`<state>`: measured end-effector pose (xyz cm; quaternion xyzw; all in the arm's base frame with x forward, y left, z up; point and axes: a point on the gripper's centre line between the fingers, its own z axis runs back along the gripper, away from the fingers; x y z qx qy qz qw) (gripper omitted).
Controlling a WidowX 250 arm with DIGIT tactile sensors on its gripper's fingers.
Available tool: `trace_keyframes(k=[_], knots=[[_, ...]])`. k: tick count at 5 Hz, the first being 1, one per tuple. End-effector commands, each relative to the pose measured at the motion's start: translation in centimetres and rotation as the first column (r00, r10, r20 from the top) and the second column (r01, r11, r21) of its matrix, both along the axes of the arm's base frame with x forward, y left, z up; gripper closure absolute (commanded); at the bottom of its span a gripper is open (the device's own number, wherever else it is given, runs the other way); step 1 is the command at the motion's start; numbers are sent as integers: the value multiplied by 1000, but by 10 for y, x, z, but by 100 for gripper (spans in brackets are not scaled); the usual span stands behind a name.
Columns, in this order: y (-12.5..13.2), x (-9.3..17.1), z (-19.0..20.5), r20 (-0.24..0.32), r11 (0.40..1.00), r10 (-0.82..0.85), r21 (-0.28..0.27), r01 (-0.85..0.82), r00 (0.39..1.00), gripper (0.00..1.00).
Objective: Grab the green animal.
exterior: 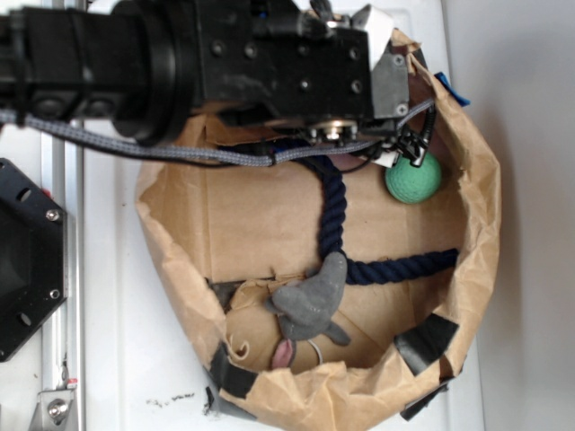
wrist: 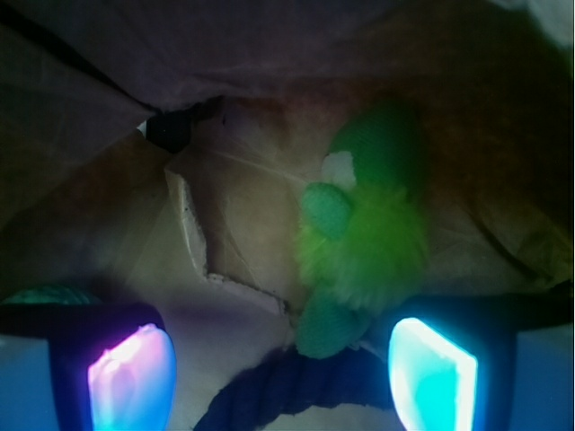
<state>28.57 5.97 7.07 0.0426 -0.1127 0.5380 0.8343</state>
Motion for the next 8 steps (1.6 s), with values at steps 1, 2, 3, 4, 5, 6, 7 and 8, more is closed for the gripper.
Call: trace_keyframes(k=[1,2,3,4,5,6,7,8], knots=[[34,-14,-3,15,994,107,1,-107,994,0],[49,-19,-17,26,989,148,25,-149,989,0],[52,-23,-19,28,988,145,44,-146,989,0],[57,-16,-27,57,983,161,82,-165,985,0],[55,-6,-31,85,982,164,82,-171,983,100],[51,-6,-25,106,991,108,73,-116,988,100],[46,-8,-5,120,997,-46,72,38,992,100],[27,-13,25,152,957,-290,78,281,945,100]])
